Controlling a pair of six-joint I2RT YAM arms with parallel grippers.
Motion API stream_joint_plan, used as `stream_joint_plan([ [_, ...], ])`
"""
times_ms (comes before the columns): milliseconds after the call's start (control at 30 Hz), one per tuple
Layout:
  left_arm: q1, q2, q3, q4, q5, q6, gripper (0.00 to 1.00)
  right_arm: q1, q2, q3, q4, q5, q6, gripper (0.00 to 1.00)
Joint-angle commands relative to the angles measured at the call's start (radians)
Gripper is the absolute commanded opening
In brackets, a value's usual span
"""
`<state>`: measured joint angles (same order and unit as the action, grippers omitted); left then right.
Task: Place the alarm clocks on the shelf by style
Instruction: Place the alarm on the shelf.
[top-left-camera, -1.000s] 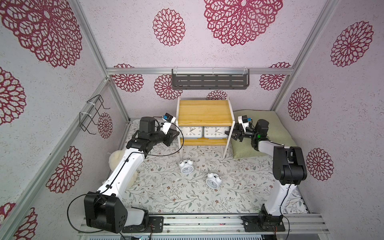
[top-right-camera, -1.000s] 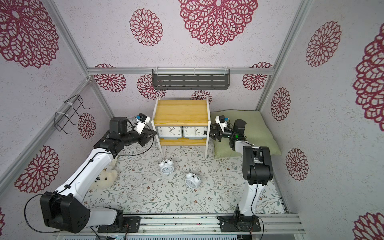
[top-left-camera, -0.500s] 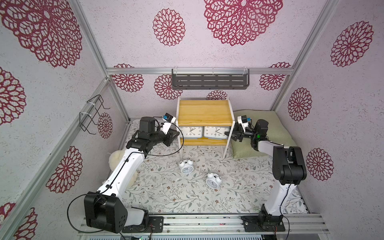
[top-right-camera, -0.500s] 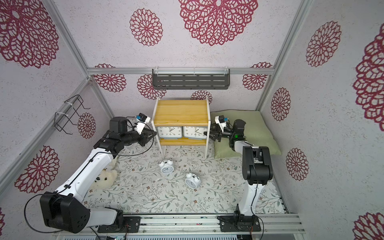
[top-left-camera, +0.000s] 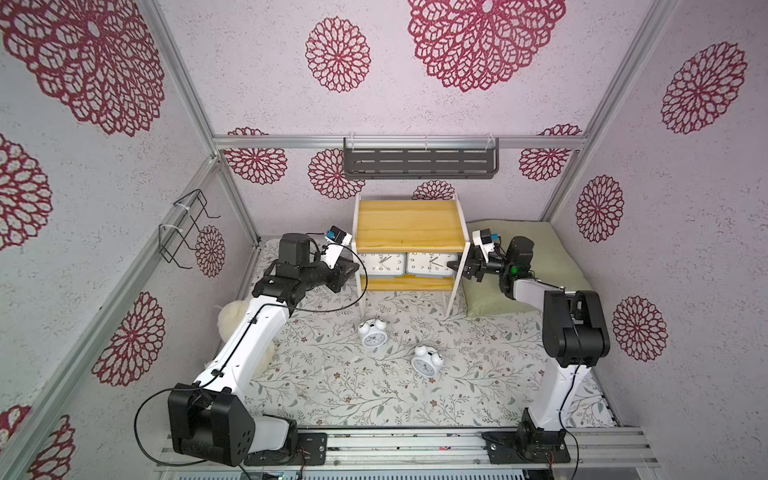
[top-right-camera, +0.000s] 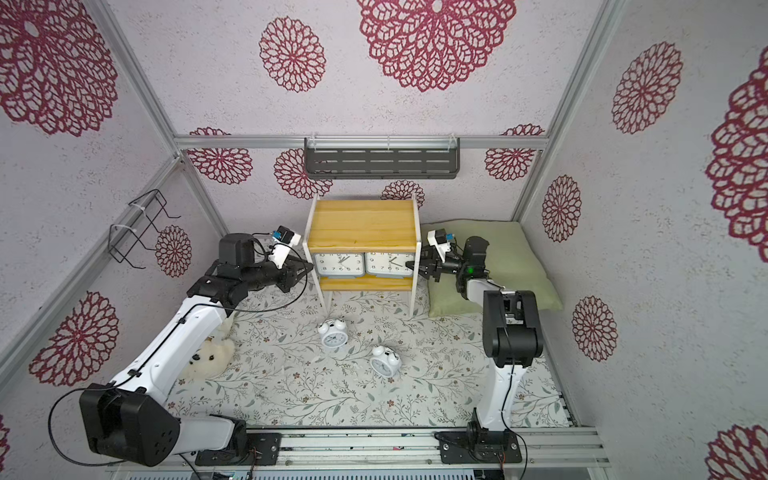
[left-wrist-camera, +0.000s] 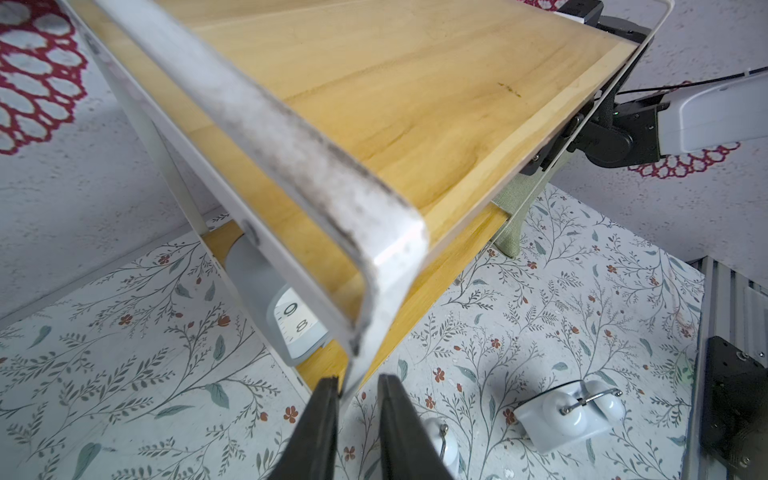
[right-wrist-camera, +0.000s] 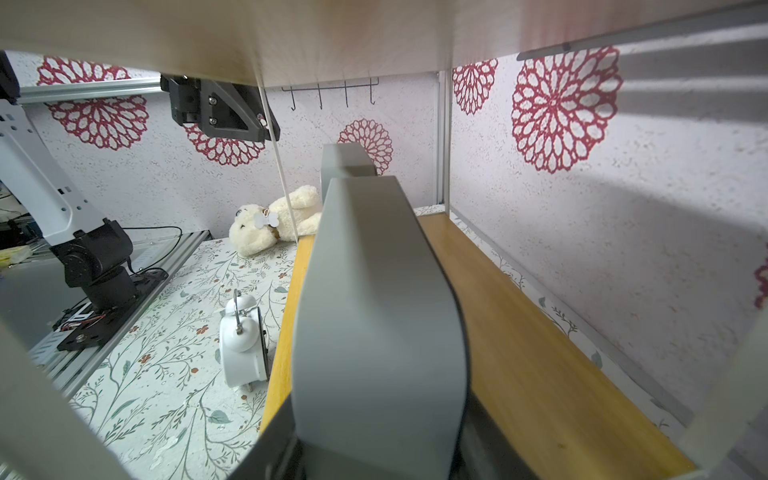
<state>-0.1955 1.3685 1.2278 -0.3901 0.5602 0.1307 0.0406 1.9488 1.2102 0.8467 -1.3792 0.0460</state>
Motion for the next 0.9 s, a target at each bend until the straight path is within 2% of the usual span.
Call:
stream_joint_plan([
  [0, 0.004, -0.001, 0.029, -0.017, 0.018, 0.011, 0.25, 0.005, -0.004, 0.030, 0.019, -0.031, 0.013, 0.45],
  [33, 0.004, 0.000, 0.029, -0.018, 0.017, 0.012, 0.25, 0.005, -0.004, 0.031, 0.020, -0.031, 0.013, 0.45],
  [200, 0.004, -0.003, 0.030, -0.018, 0.014, 0.013, 0.29, 0.002, -0.011, 0.031, 0.020, -0.028, 0.008, 0.60],
  [267, 0.004, -0.005, 0.030, -0.019, 0.012, 0.013, 0.34, -0.001, -0.017, 0.029, 0.020, -0.023, 0.007, 0.67],
  [433, 0.004, -0.014, 0.027, -0.016, 0.008, 0.014, 0.49, -0.007, -0.033, 0.027, 0.023, -0.011, 0.006, 0.75],
  [667, 0.004, -0.048, -0.001, 0.001, -0.023, 0.008, 0.63, -0.032, -0.075, -0.005, 0.041, 0.053, 0.005, 0.76],
  [867, 0.004, -0.105, -0.046, 0.031, -0.079, 0.005, 0.68, -0.067, -0.137, -0.067, 0.075, 0.133, 0.014, 0.77],
])
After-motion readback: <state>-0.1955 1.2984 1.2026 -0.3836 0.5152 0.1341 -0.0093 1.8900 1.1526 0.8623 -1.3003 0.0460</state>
